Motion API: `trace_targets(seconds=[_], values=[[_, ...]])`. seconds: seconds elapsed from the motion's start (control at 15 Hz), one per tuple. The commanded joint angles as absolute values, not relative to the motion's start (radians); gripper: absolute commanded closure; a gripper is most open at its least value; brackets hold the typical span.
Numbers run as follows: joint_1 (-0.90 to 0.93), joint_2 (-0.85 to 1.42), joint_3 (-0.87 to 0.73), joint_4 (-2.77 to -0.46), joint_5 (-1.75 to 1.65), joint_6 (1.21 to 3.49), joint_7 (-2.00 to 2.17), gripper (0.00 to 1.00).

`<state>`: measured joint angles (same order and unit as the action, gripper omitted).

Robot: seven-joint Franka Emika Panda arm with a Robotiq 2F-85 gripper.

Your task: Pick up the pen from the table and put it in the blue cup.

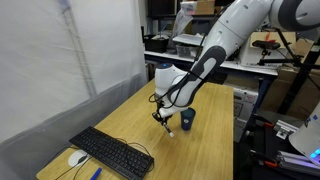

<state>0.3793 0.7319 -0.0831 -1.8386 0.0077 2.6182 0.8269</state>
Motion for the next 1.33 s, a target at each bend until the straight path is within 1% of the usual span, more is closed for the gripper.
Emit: trace_targets(seconds=[0.0,0.33,0.73,1.27], values=[[0.399,0.636,-0.114,-1.921,-0.020,2.593,0.863,0.95],[0.425,0.528,-0.143,-2.010,-0.093,2.596,0.942,0.95],[0.455,0.415,-0.168,-2.110,-0.269,2.614,1.110,0.95],[0.469,0.304,-0.225,-2.220,-0.675,2.655,1.514,0.95]])
